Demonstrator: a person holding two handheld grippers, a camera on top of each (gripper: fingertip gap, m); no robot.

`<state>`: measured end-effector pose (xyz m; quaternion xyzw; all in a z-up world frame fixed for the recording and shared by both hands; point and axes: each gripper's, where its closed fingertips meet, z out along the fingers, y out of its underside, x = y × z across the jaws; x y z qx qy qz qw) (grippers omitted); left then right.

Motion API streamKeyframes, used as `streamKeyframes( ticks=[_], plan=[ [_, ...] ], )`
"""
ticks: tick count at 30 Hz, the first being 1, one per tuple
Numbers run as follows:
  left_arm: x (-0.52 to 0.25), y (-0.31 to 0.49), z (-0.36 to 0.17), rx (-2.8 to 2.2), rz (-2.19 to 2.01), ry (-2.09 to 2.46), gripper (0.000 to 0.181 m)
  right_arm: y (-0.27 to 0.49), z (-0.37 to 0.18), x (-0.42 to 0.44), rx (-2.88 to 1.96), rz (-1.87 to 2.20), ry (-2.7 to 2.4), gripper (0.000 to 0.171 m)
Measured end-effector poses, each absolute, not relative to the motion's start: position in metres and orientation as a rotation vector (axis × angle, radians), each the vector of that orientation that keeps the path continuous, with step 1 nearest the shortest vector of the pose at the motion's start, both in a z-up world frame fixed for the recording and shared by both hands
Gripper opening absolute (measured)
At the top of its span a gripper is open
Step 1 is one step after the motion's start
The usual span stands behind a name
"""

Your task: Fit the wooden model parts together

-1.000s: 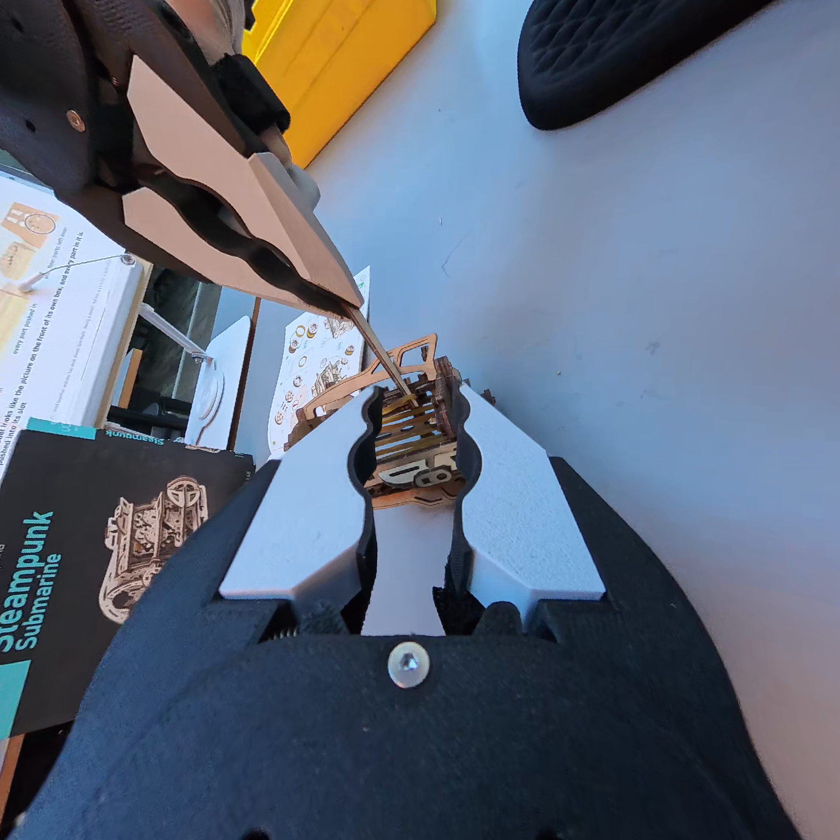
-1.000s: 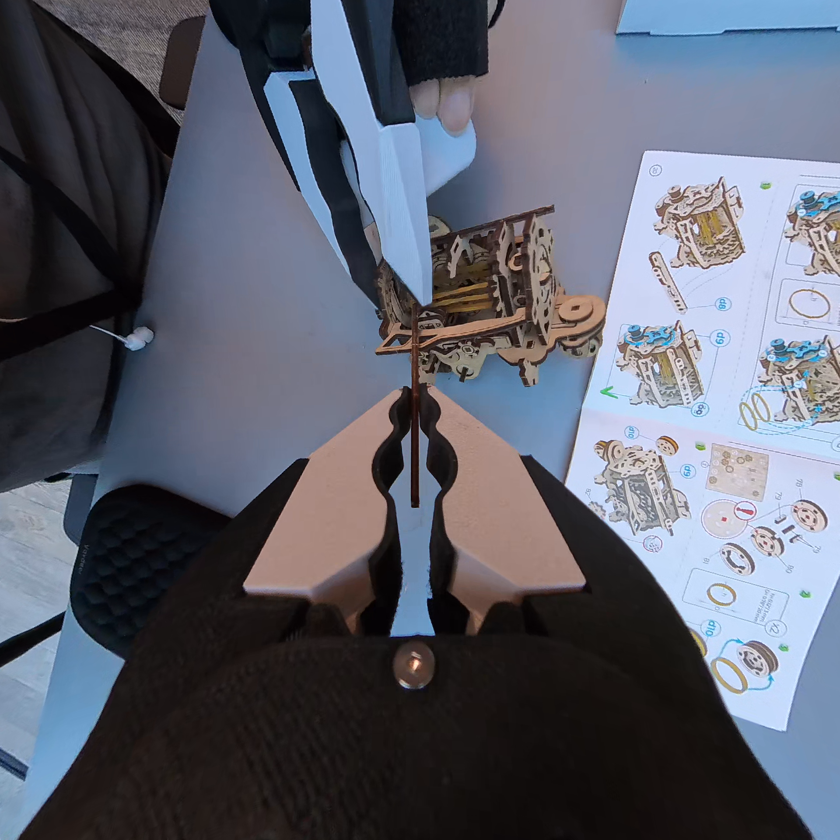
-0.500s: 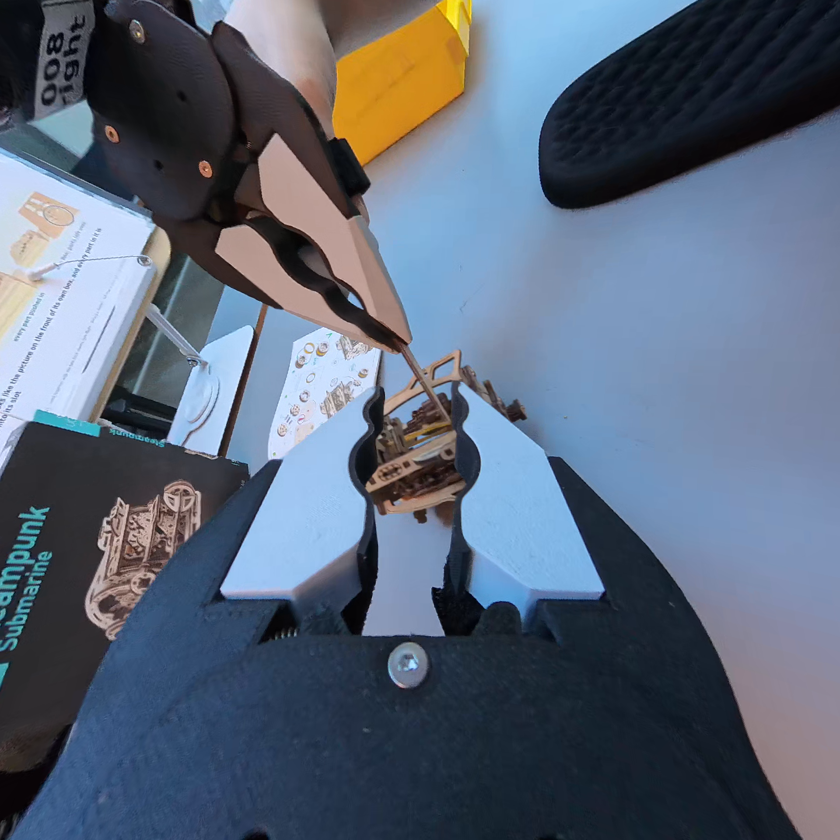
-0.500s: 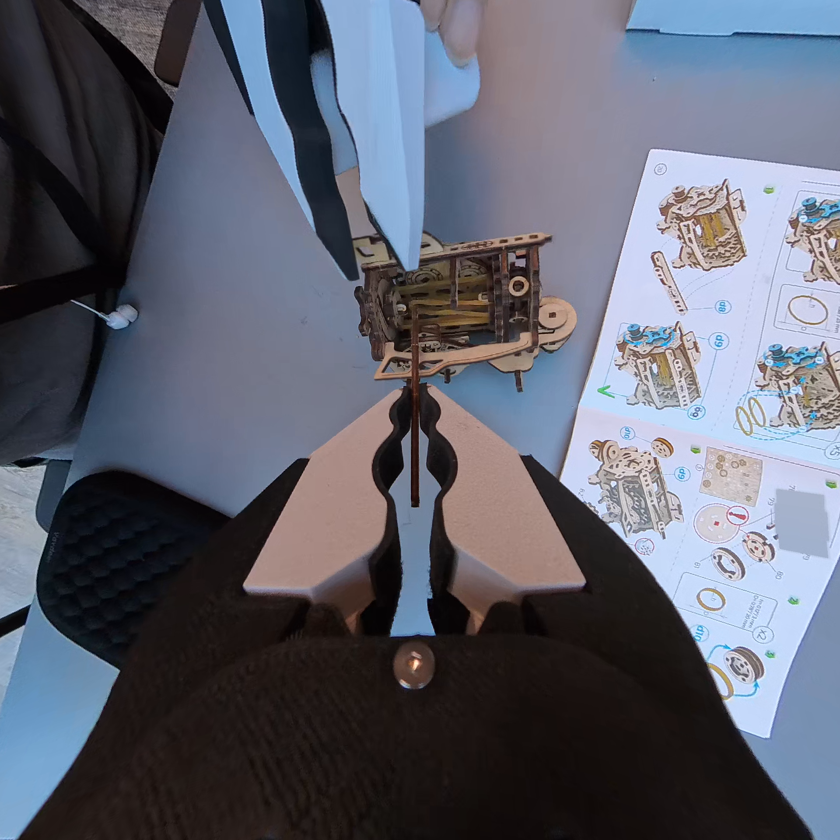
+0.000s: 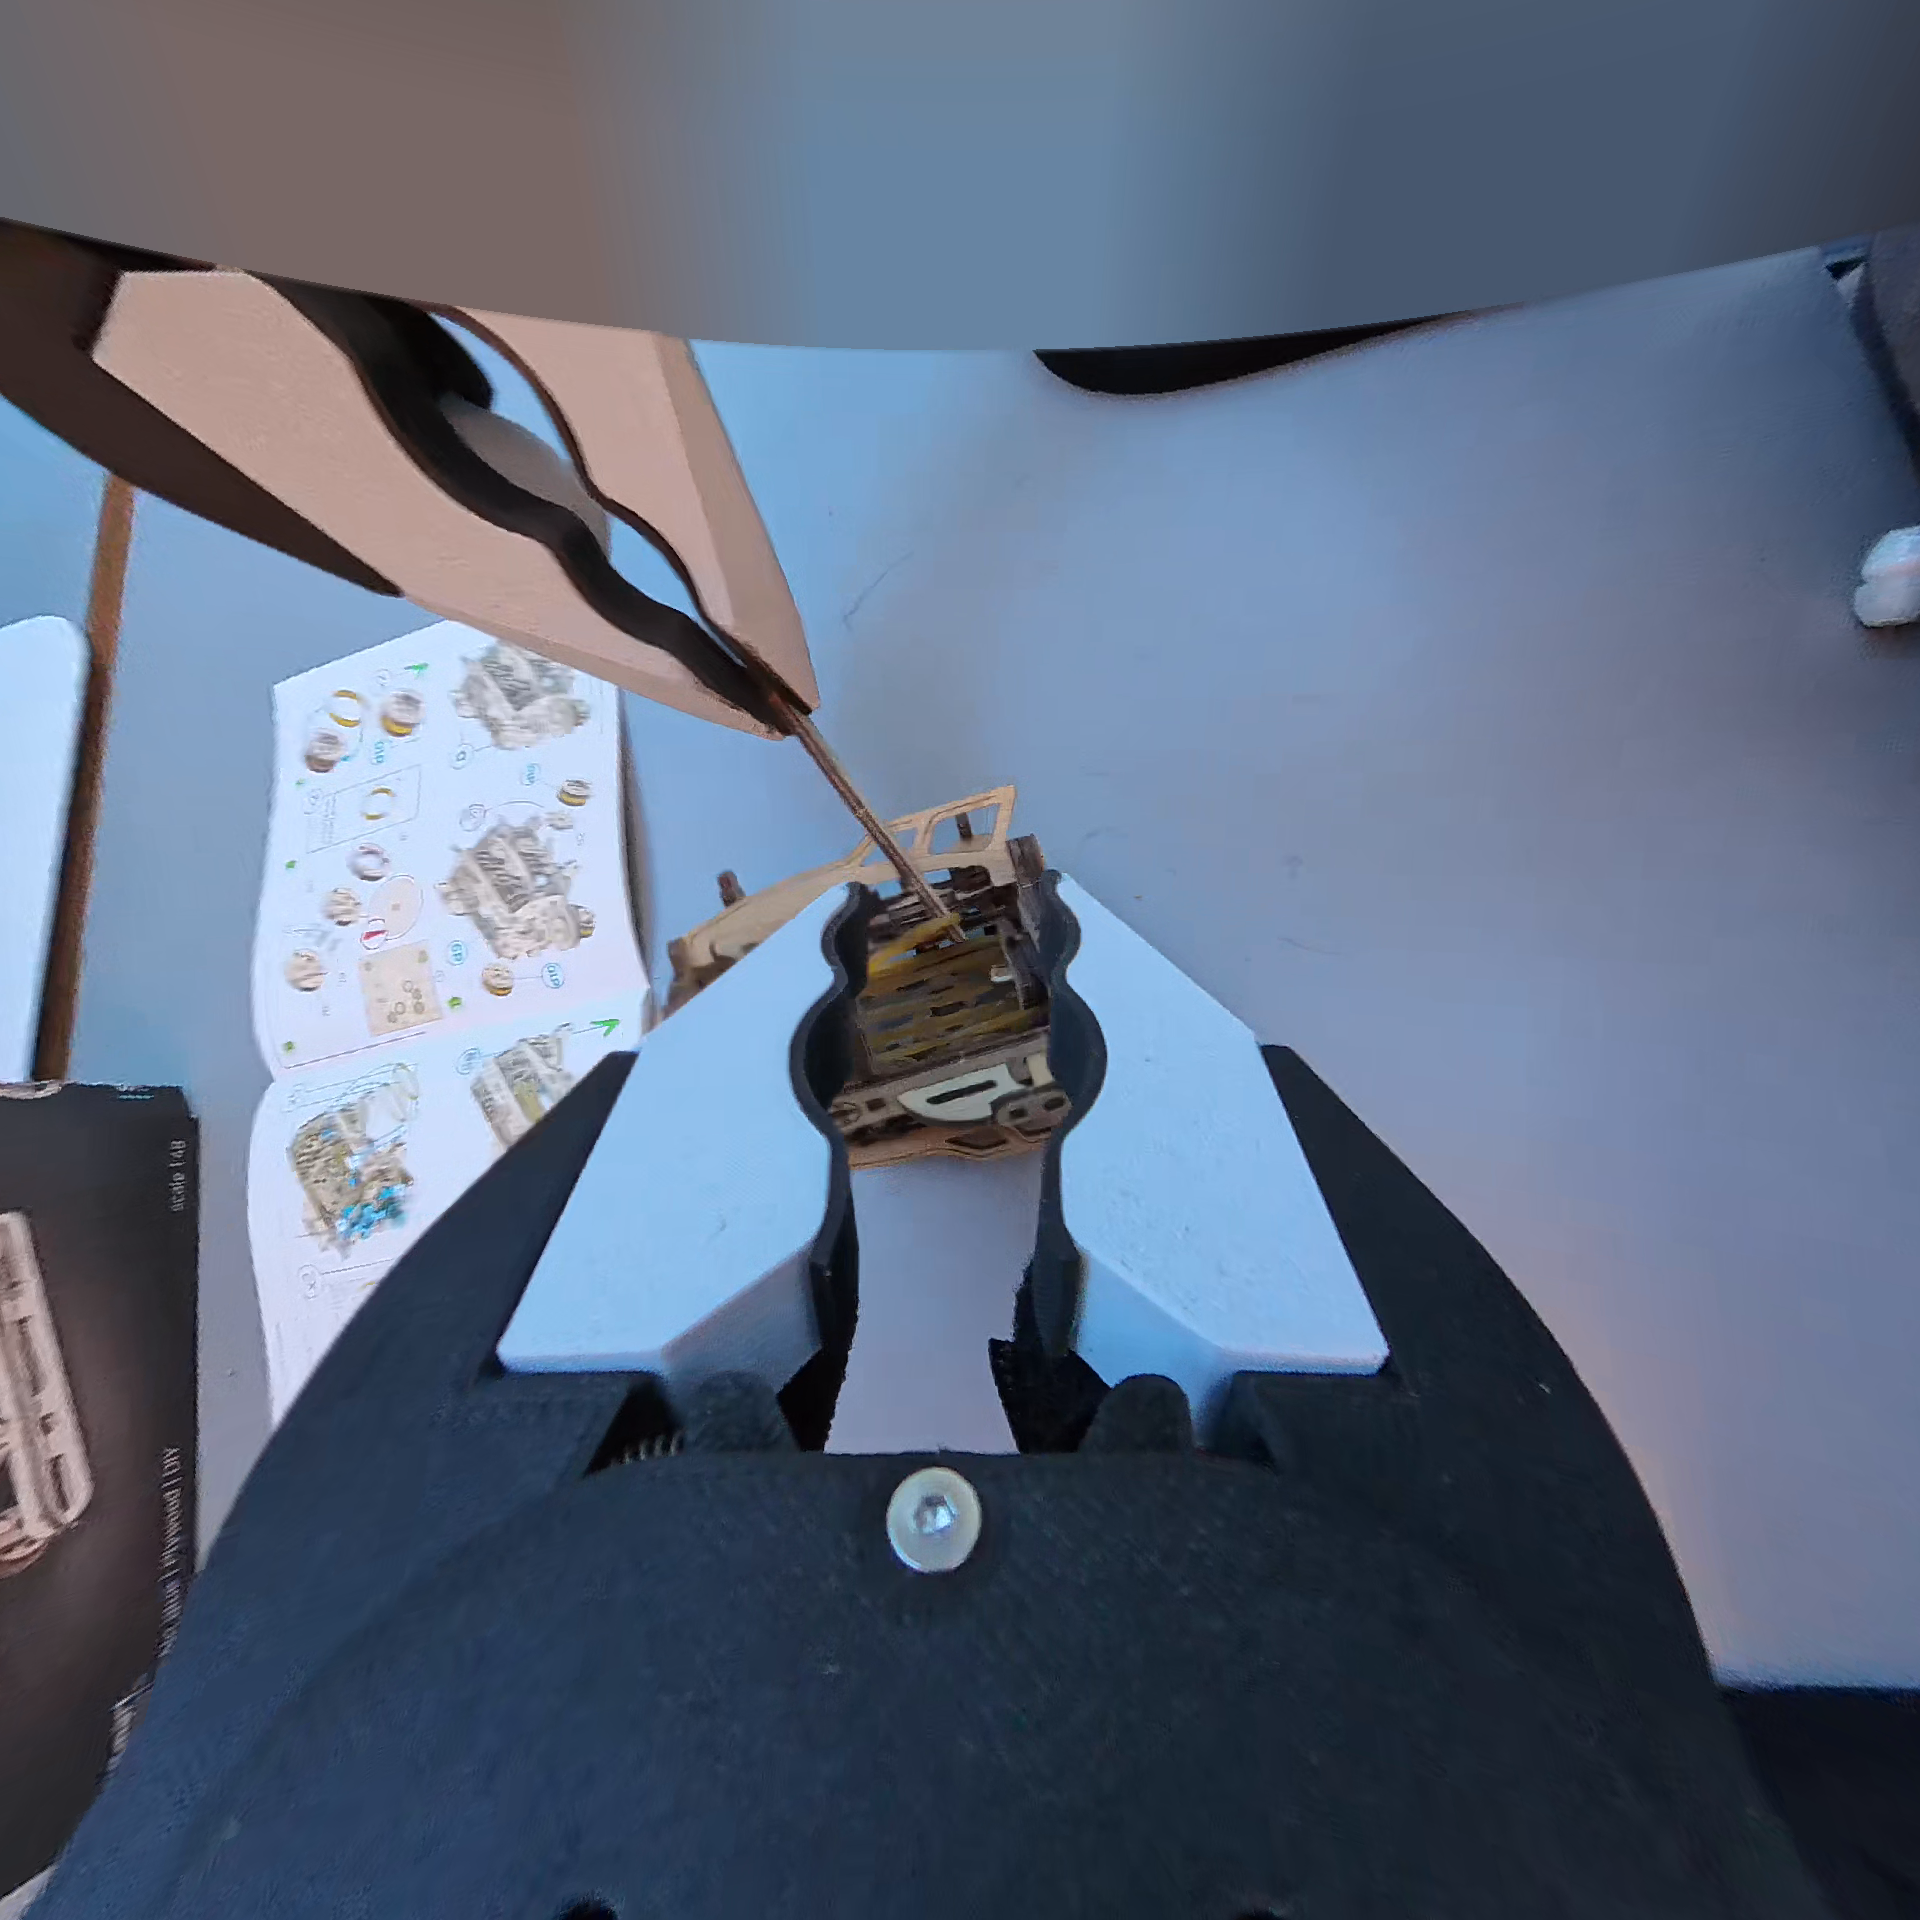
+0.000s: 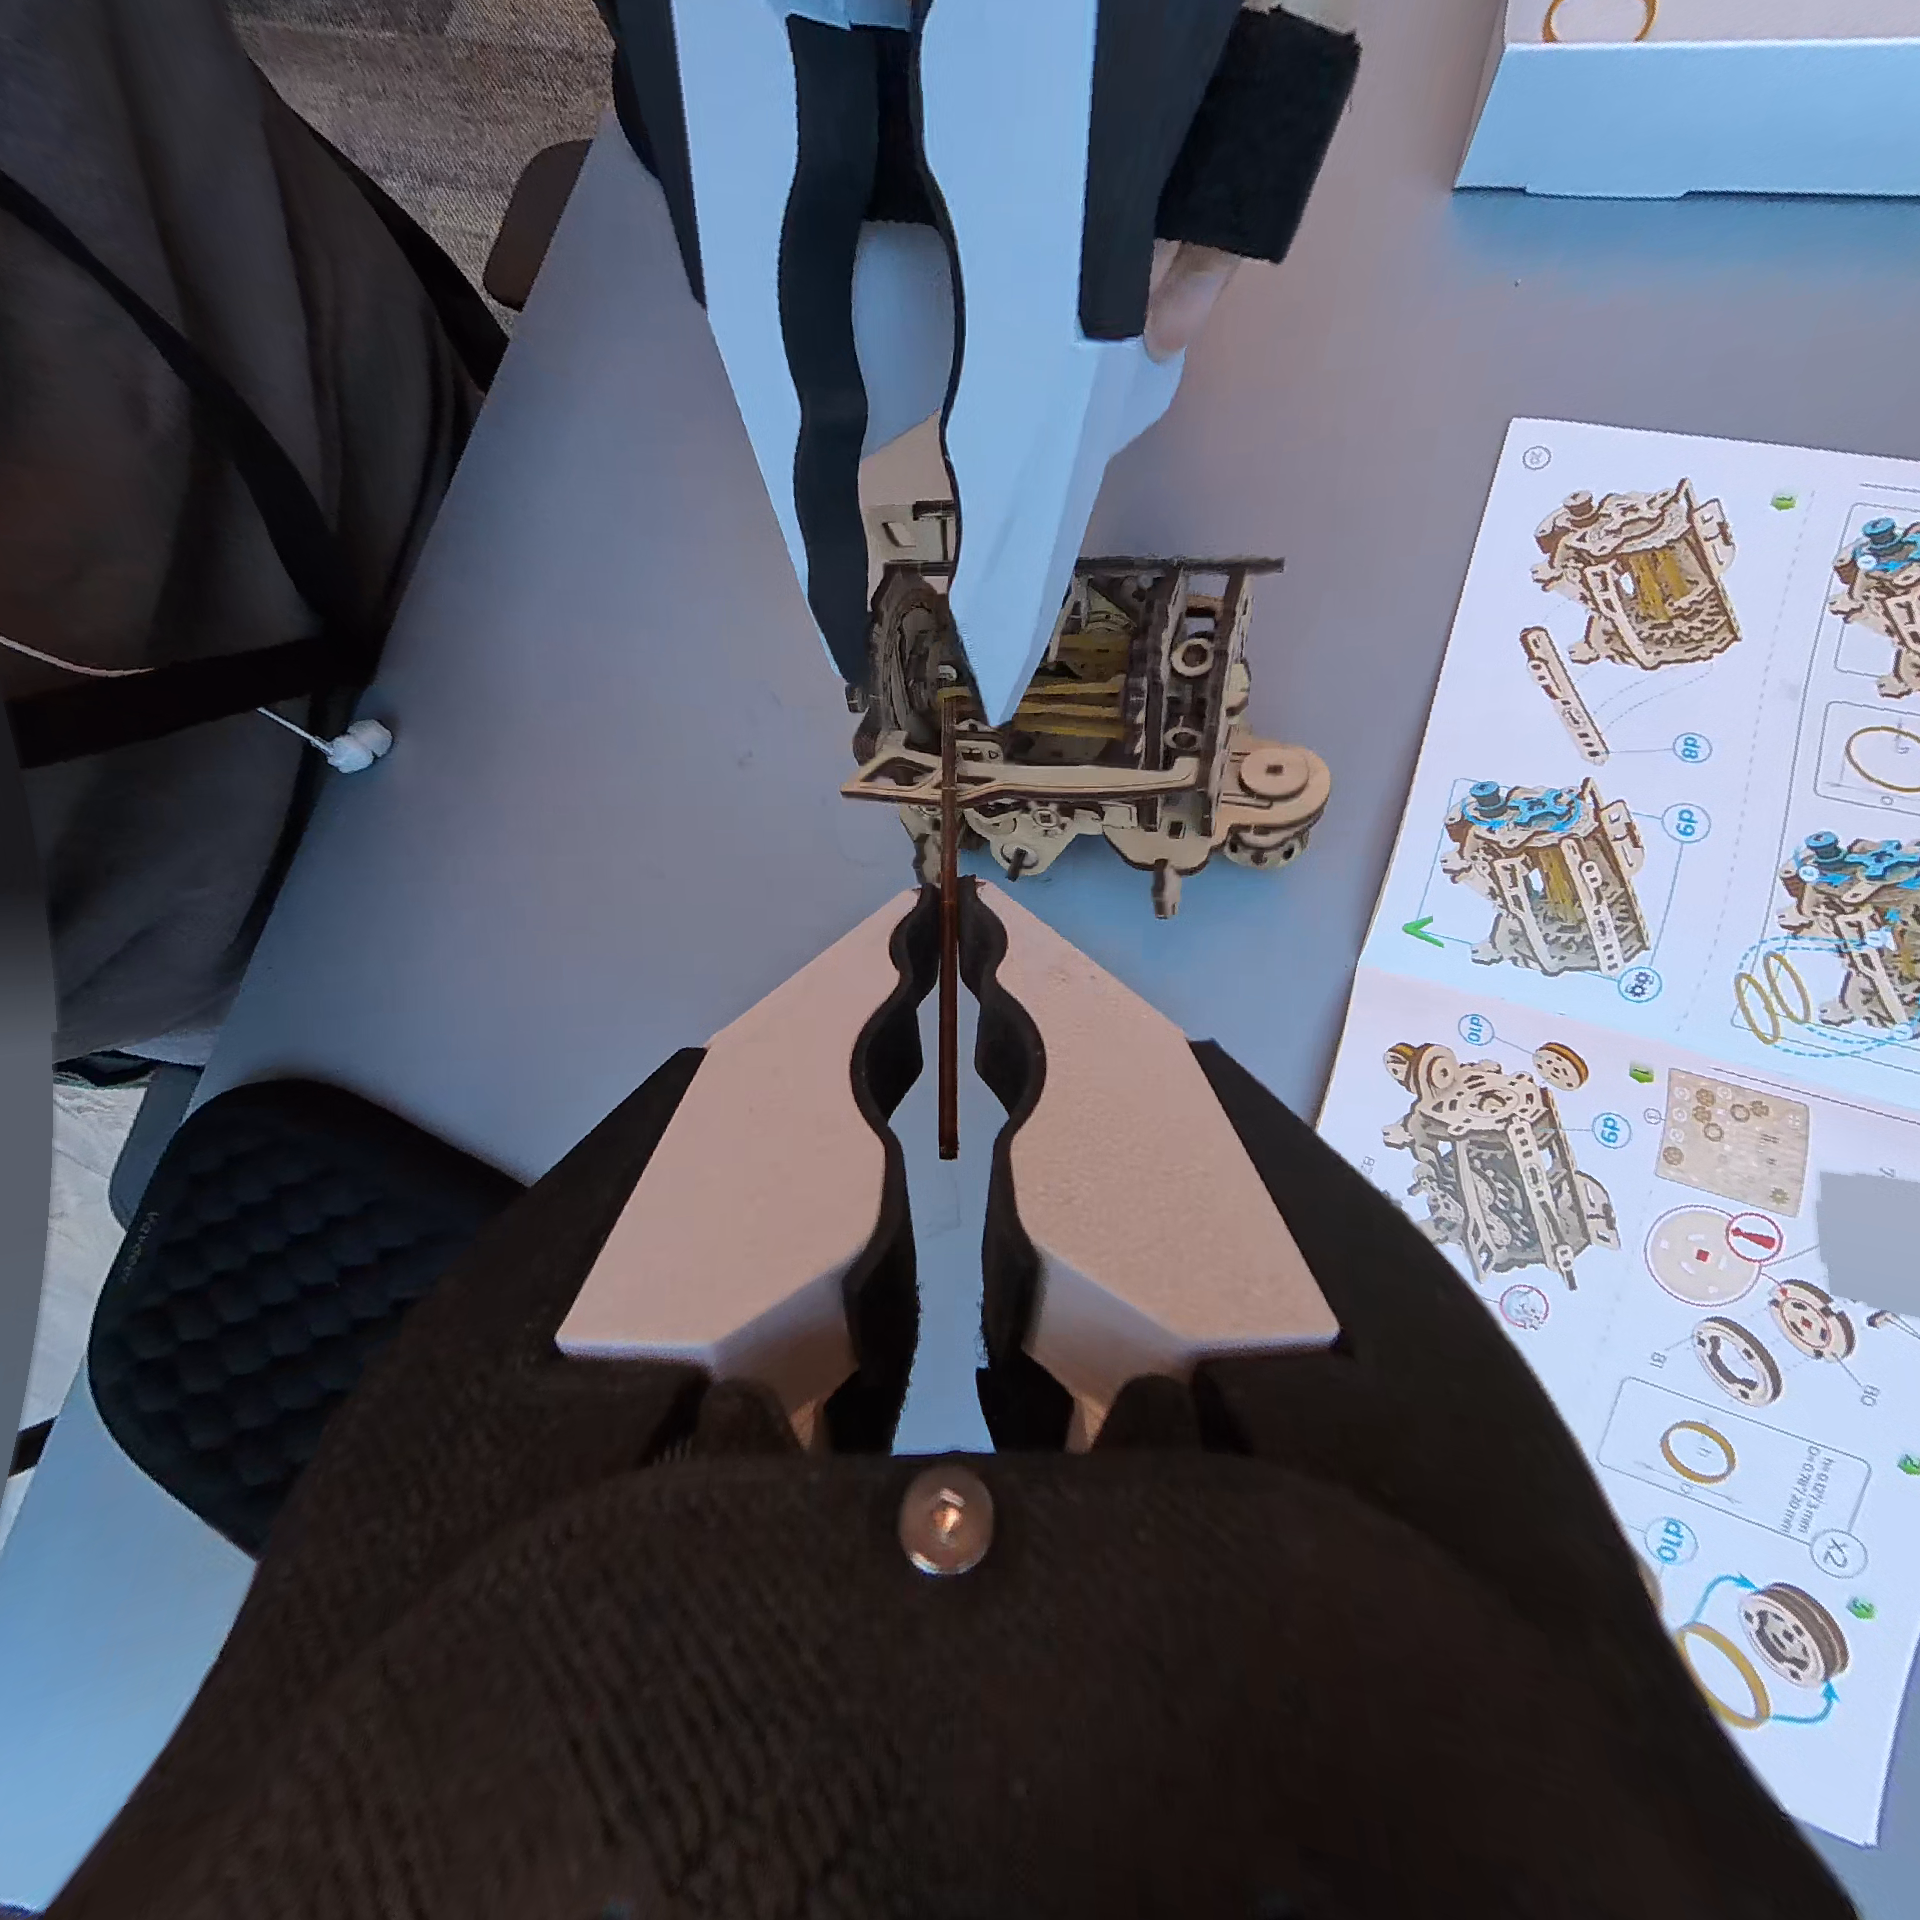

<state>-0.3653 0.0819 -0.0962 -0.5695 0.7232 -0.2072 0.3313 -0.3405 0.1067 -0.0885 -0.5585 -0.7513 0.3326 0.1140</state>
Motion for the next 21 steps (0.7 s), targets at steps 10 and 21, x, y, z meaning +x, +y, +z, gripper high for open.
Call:
streamKeyframes(
  ticks=[10,21],
  plan=[
    [-0.381,0.075,-0.102,-1.456,-0.494,2.020,0.003,0.109,-0.090,-0.338,-1.630,0.974,-2.193,0.001],
    [-0.360,0.074,-0.101,-1.412,-0.441,1.918,0.005,0.109,-0.091,-0.333,-1.660,0.887,-2.220,0.001]
  ],
)
